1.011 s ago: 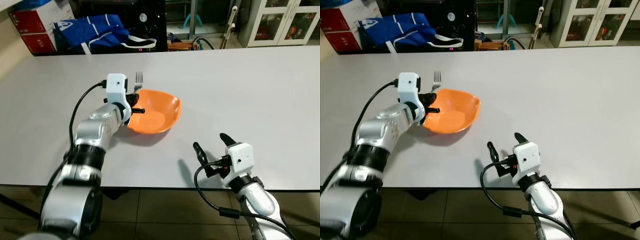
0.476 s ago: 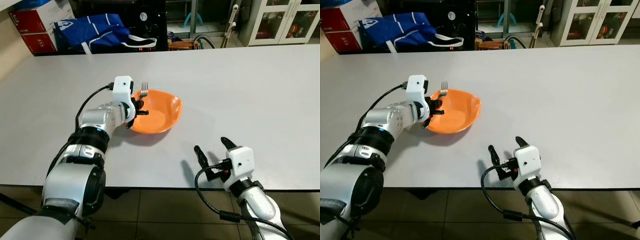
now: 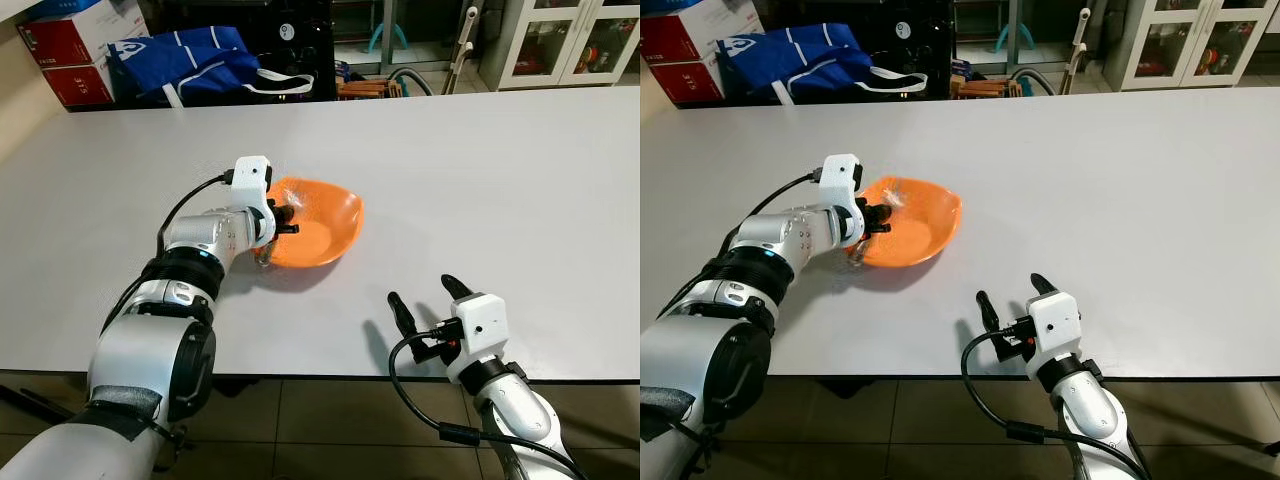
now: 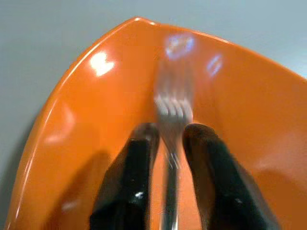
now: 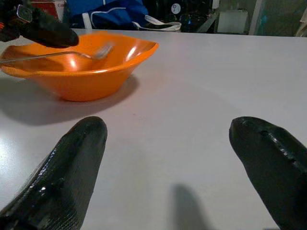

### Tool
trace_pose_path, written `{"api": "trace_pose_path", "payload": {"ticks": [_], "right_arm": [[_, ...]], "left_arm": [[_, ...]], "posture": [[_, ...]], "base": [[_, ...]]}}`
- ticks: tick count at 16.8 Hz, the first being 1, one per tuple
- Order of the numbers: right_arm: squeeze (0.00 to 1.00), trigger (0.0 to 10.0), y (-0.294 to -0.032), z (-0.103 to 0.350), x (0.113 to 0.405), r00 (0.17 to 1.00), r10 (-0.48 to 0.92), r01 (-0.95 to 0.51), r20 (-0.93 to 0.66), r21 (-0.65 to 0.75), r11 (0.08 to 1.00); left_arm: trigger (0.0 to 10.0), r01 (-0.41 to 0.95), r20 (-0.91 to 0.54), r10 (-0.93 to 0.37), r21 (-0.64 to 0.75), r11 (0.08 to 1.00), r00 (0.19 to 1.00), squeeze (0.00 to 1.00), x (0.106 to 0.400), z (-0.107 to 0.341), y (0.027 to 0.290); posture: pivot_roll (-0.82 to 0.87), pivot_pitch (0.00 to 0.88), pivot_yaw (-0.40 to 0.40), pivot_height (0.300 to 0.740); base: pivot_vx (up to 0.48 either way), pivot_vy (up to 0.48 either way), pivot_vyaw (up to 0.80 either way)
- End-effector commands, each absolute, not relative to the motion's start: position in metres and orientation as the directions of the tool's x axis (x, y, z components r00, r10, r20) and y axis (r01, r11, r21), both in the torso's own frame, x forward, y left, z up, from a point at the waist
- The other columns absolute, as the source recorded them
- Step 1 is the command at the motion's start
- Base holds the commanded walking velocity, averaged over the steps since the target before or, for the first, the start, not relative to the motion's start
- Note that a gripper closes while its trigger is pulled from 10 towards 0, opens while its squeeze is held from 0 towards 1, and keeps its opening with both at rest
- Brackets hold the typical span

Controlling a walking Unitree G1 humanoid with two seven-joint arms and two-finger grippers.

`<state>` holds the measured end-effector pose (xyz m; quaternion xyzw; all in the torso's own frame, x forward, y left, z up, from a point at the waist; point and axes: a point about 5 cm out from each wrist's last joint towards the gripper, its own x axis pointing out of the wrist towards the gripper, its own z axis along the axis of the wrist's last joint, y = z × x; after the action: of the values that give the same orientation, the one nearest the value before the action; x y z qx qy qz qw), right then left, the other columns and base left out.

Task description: Setting the table

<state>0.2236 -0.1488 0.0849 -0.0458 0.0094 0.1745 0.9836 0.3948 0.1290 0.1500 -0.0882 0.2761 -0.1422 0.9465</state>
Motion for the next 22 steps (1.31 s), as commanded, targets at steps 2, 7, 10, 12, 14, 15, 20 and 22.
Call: {"api": "trace_pose_path", "payload": {"ticks": [2,7,10,12,14,15,20,22], "right_arm": [[0.0,10.0,-0.143,0.09,0.223,0.935,0.355,-0.354,-0.016,-0.094,0.93],[0.0,10.0,-0.144,0.092,0.224,0.935,0.353,-0.353,-0.015,-0.096,0.931],[0.0,10.0,-0.143,0.093,0.226,0.934,0.356,-0.355,-0.01,-0.099,0.93],[0.0,10.0,-0.142,0.094,0.23,0.934,0.357,-0.356,-0.004,-0.099,0.929],[0.0,10.0,-0.139,0.092,0.232,0.931,0.364,-0.363,-0.004,-0.095,0.927],[0.0,10.0,-0.139,0.092,0.233,0.931,0.366,-0.365,-0.005,-0.094,0.926],[0.0,10.0,-0.137,0.088,0.236,0.931,0.365,-0.364,-0.003,-0.084,0.928],[0.0,10.0,-0.137,0.086,0.236,0.931,0.365,-0.364,-0.001,-0.084,0.928]], "left_arm": [[10.0,0.23,-0.491,-0.317,-0.23,0.946,0.812,1.0,0.398,0.157,0.13],[10.0,0.237,-0.472,-0.319,-0.226,0.945,0.822,0.96,0.4,0.163,0.128],[10.0,0.266,-0.392,-0.332,-0.213,0.94,0.858,0.0,0.403,0.173,0.128],[10.0,0.266,-0.302,-0.326,-0.223,0.938,0.896,0.0,0.403,0.182,0.133],[10.0,0.278,-0.134,-0.309,-0.207,0.938,0.942,0.0,0.391,0.192,0.144],[10.0,0.271,-0.046,-0.285,-0.198,0.942,0.957,0.0,0.382,0.198,0.156],[10.0,0.198,-0.001,-0.199,-0.1,0.975,0.98,0.0,0.33,0.174,0.191],[10.0,0.168,-0.012,-0.168,-0.018,0.986,0.986,0.0,0.298,0.158,0.195]], "posture": [[-0.3,0.0,0.149,0.74],[-0.3,0.0,0.145,0.74],[-0.3,0.0,0.141,0.74],[-0.29,0.0,0.139,0.74],[-0.25,0.0,0.133,0.74],[-0.24,0.0,0.135,0.74],[-0.2,0.0,0.143,0.74],[-0.19,0.0,0.142,0.74]], "base": [[0.0,0.0,0.0],[0.0,0.0,0.0],[0.0,0.0,0.0],[0.0,0.0,0.0],[0.0,0.0,0.0],[0.0,0.0,0.0],[0.0,0.0,0.0],[0.0,0.0,0.0]]}}
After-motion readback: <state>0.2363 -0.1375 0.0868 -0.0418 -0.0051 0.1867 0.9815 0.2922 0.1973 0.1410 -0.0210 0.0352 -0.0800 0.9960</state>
